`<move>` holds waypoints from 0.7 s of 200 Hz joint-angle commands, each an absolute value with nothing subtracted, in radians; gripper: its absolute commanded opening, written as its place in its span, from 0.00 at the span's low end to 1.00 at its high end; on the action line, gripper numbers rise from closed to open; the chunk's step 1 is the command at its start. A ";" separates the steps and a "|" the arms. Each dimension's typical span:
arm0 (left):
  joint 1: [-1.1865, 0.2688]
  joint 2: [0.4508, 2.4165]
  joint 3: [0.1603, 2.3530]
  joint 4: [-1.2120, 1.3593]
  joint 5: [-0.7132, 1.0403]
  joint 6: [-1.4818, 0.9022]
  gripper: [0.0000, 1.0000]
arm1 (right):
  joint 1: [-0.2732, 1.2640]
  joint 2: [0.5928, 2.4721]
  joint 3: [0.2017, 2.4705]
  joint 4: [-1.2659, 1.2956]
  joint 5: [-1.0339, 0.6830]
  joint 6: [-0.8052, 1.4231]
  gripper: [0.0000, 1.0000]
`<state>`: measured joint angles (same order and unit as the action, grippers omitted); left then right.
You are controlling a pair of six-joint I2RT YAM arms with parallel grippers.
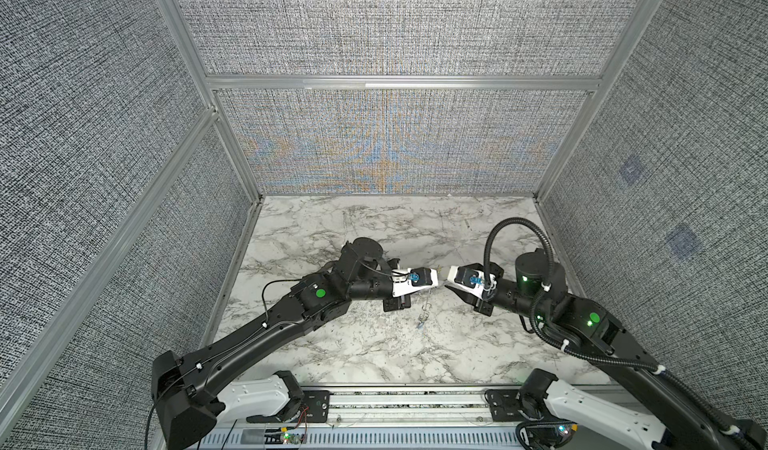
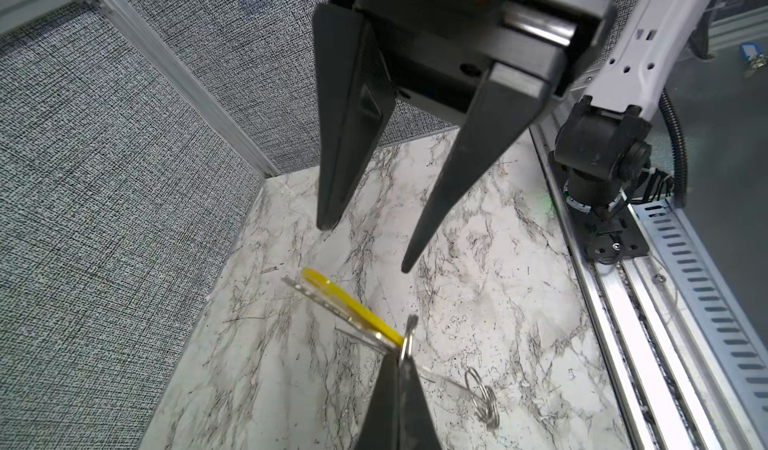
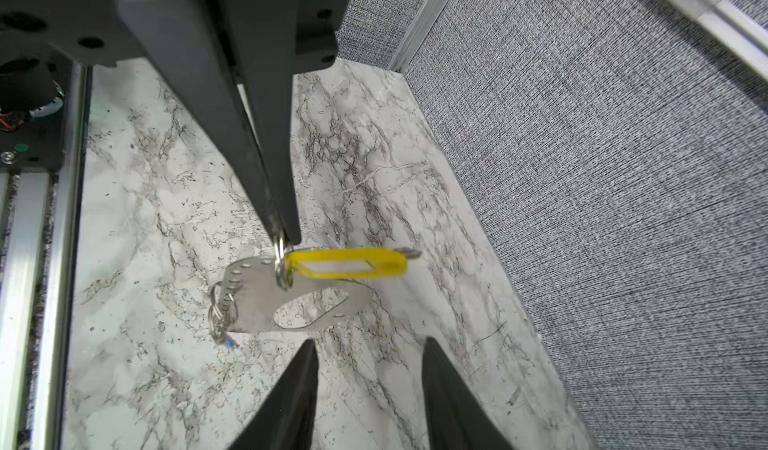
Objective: Remove the keys from the keyring
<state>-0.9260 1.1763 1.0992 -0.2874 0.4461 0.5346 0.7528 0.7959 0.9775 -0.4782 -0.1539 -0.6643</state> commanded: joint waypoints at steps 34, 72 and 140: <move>-0.909 1.191 1.120 -0.290 0.526 0.523 0.00 | 0.770 0.784 1.002 -0.439 -0.193 -0.941 0.43; -0.907 1.216 1.146 -0.324 0.538 0.543 0.00 | 0.775 0.867 1.088 -0.549 -0.220 -1.049 0.44; -0.901 1.233 1.179 -0.377 0.558 0.579 0.00 | 0.781 0.945 1.155 -0.671 -0.212 -1.184 0.47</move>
<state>-0.9051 1.2289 1.1667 -0.3637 0.5293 0.5587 0.7761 0.9386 1.1496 -0.6201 -0.2100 -1.1053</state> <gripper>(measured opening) 0.050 0.463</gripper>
